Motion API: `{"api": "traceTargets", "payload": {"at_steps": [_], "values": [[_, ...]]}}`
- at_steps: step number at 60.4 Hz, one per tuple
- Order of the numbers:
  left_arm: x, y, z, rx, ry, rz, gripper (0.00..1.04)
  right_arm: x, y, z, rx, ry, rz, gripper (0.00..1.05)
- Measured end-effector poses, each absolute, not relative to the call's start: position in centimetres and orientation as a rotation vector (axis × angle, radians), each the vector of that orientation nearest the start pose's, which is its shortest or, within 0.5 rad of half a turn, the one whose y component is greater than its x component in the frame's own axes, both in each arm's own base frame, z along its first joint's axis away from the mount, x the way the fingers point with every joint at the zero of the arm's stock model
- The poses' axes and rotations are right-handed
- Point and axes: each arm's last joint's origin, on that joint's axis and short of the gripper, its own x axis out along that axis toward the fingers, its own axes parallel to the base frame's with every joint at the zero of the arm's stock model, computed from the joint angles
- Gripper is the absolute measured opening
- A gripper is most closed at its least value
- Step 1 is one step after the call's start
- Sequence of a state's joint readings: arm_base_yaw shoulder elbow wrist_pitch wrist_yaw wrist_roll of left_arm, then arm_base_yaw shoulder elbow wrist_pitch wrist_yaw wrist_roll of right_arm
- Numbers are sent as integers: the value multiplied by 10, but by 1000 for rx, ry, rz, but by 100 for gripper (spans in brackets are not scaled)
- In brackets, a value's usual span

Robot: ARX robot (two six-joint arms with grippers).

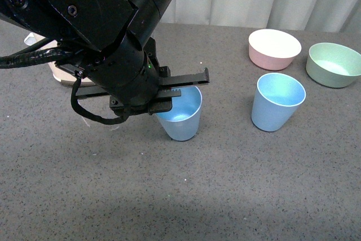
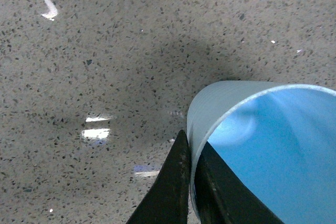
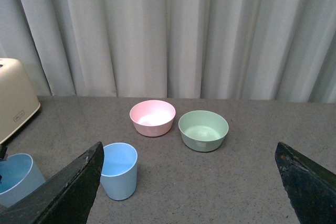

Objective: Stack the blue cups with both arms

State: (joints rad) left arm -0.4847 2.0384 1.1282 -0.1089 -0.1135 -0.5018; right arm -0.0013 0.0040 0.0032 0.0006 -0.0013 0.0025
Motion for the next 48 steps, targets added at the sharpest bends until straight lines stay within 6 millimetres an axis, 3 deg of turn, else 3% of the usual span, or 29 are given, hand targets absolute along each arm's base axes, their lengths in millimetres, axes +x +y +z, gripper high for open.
{"api": "traceTargets", "payload": {"at_steps": [8, 20, 37, 44, 48], "values": [[345, -178, 101, -157, 1025, -81, 8, 98, 0, 164, 2, 0, 0, 95], [346, -179, 105, -185, 1023, -90, 38, 98, 0, 164, 2, 0, 0, 95], [345, -178, 134, -253, 949, -113, 83, 98, 0, 164, 2, 0, 0, 95], [345, -178, 138, -245, 923, -111, 99, 98, 0, 164, 2, 0, 0, 95], [344, -172, 125, -157, 680, -50, 90, 98, 0, 164, 2, 0, 0, 95]]}}
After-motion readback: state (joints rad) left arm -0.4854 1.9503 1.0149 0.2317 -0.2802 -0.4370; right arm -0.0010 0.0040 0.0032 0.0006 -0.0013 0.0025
